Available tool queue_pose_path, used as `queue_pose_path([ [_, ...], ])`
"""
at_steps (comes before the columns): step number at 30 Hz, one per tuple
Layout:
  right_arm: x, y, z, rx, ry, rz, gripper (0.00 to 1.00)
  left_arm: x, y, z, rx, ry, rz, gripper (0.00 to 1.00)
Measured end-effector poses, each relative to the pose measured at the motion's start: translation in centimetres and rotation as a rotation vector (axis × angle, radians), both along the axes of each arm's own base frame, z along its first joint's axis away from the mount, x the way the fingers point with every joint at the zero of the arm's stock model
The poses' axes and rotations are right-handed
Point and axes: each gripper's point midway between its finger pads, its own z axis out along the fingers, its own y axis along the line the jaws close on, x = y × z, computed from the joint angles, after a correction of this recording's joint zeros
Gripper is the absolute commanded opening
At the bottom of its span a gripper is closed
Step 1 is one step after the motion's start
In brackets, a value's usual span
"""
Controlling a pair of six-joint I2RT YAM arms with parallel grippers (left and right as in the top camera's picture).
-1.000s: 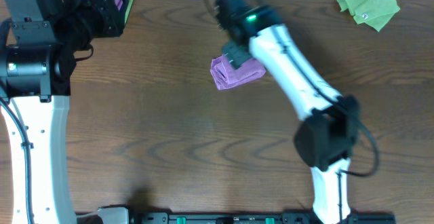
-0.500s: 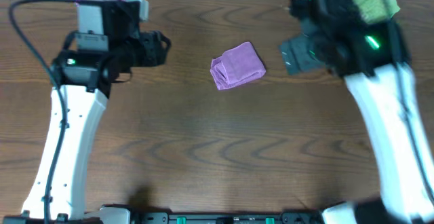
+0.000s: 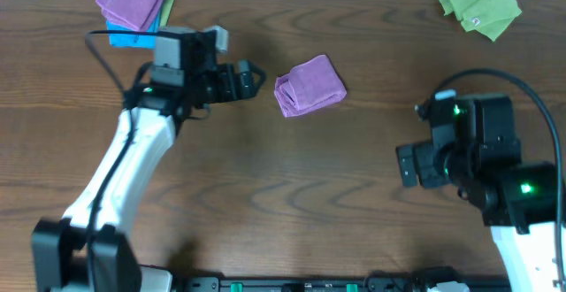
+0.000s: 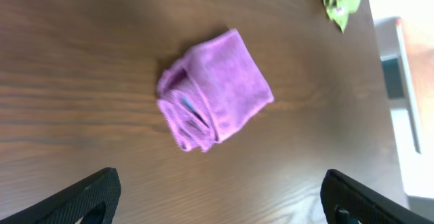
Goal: Fold the cloth
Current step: 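Grasp the folded purple cloth's left side with the left gripper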
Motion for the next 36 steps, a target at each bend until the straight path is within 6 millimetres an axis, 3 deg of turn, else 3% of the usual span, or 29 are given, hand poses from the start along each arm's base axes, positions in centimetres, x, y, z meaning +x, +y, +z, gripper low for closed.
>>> queue_pose_path([
  [3, -0.8, 0.3, -0.4, 0.048, 0.007, 0.003, 0.99, 0.2, -2.2, -1.2, -0.061, 0.03, -0.044, 0.95],
  [6, -1.0, 0.7, 0.0, 0.079, -0.006, 0.009, 0.99, 0.2, -3.7, -1.1, -0.117, 0.029, -0.087, 0.95],
  [9, -1.2, 1.0, 0.0, 0.101, 0.0, 0.008, 0.99, 1.0, -4.2, 0.1, -0.153, -0.031, -0.103, 1.0],
  [13, -1.5, 1.3, -0.1, 0.119, 0.013, 0.013, 0.99, 1.7, -4.5, 1.3, -0.186, -0.08, -0.107, 0.95],
  [19, -1.5, 1.5, -0.1, 0.133, 0.015, 0.016, 0.99, 1.6, -4.6, 1.2, -0.214, -0.028, -0.073, 0.95],
  [24, -1.5, 1.6, -0.1, 0.139, 0.016, 0.017, 0.99, 1.2, -4.5, -1.3, -0.199, 0.101, 0.003, 0.95],
  [30, -1.5, 1.6, -0.1, 0.139, 0.016, 0.017, 0.99, 1.6, -4.8, -6.2, -0.194, 0.256, 0.078, 0.95],
  [36, -1.5, 1.6, -0.1, 0.139, 0.016, 0.017, 0.99, 1.6, -4.8, -8.0, -0.191, 0.309, 0.097, 0.95],
])
